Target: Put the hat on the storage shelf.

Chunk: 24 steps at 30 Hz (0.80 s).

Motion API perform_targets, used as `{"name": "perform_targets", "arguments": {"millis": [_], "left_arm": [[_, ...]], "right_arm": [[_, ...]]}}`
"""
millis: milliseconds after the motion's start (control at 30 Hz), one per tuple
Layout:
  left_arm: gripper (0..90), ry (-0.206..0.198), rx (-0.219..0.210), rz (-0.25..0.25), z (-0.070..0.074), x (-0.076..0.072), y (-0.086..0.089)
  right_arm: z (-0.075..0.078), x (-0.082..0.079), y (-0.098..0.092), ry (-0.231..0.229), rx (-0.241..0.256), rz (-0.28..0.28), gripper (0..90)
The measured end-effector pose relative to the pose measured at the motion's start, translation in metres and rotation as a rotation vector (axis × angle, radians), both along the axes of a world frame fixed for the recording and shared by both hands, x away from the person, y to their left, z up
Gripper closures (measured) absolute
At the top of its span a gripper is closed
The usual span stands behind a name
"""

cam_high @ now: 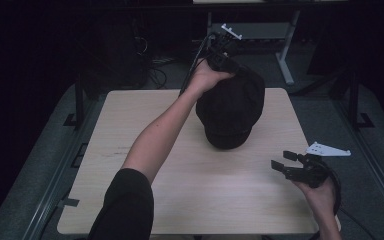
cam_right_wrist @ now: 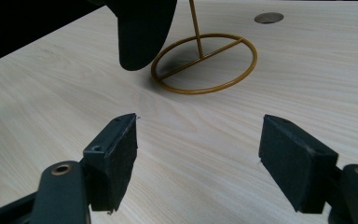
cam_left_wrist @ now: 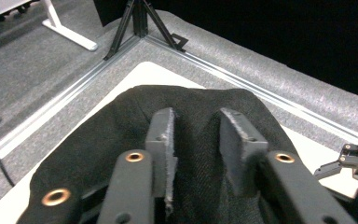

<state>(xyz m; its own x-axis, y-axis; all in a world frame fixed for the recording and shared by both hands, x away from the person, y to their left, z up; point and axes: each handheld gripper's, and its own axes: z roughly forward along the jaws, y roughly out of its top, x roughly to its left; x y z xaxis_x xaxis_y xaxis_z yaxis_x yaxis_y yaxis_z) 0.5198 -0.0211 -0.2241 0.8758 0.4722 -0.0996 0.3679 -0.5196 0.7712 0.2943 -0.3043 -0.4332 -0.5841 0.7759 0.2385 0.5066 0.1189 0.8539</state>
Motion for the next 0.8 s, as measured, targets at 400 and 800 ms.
{"name": "perform_targets", "arguments": {"millis": [400, 800], "left_arm": [[43.7, -0.026, 0.009, 0.019, 0.004, -0.009, 0.005], [38.4, -0.031, -0.015, 0.027, 0.007, -0.024, 0.023]], "right_arm": [[0.001, -0.002, -0.001, -0.007, -0.012, -0.005, 27.4], [0.001, -0.003, 0.002, -0.005, -0.030, -0.002, 27.2]]}}
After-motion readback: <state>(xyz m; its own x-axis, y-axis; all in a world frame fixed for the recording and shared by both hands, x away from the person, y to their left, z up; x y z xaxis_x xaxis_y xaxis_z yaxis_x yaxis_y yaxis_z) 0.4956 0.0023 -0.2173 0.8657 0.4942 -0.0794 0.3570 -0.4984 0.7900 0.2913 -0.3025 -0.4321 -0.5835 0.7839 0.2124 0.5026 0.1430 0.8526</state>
